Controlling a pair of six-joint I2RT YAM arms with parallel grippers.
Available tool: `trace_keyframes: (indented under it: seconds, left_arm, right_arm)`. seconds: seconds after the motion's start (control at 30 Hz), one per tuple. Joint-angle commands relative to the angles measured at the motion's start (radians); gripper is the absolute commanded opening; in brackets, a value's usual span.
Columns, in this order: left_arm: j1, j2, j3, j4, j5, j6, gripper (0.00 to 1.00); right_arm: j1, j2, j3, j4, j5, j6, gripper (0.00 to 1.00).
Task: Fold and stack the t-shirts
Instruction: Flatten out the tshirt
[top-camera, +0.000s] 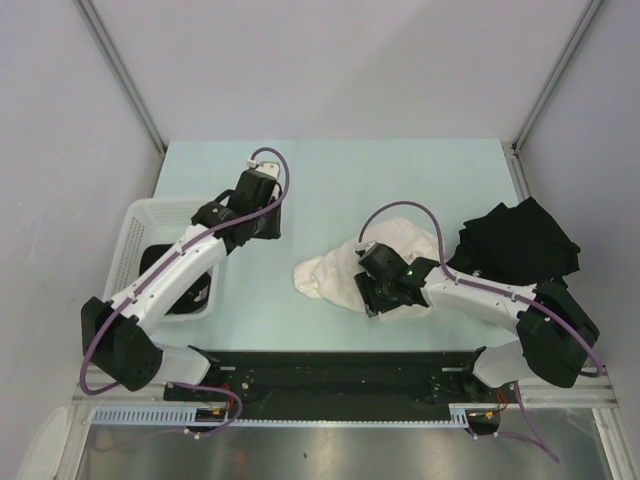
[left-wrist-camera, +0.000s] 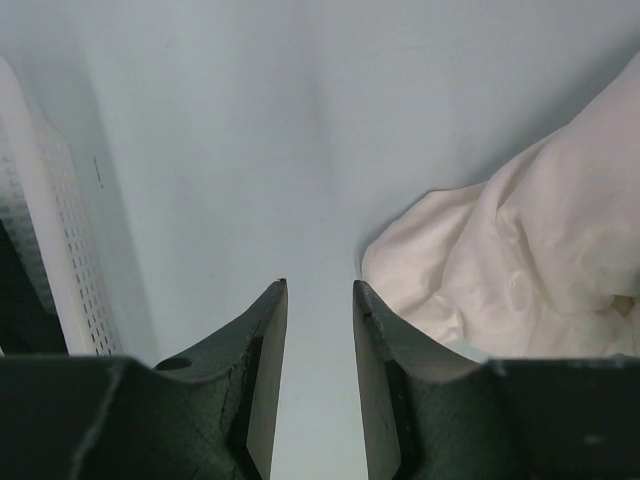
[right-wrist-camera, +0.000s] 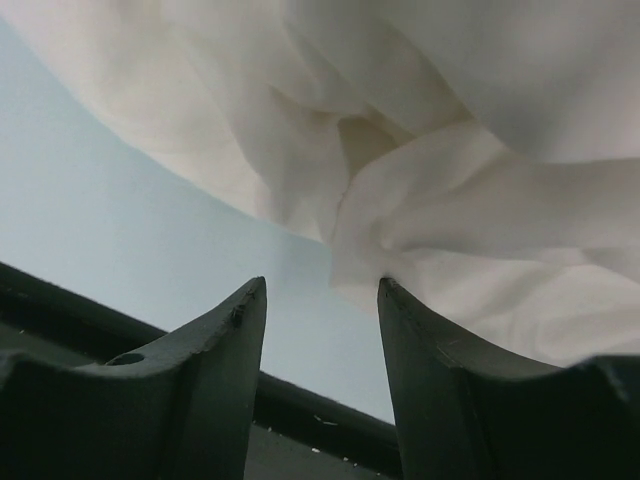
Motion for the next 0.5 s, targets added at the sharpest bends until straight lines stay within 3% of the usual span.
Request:
trace_keyframes:
  seconds: [0.0,0.3,0.47]
  left_arm:
    - [-0.005,-0.055,-0.015,-0.009,-0.024,0.023,0.38]
    - [-0.005,-0.074,-0.049,0.010,-0.012,0.000,0.38]
    - [-0.005,-0.074,-0.041,0.011,-0.010,-0.009,0.38]
  right_arm:
    - [0.019,0.018,0.000,0.052,0.104,-0.054,0.53]
    - [0.040,0.068,-0.002,0.021,0.180,-0.114,0.47]
    - [0.045,0.117,0.000,0.029,0.180,-0.114,0.24]
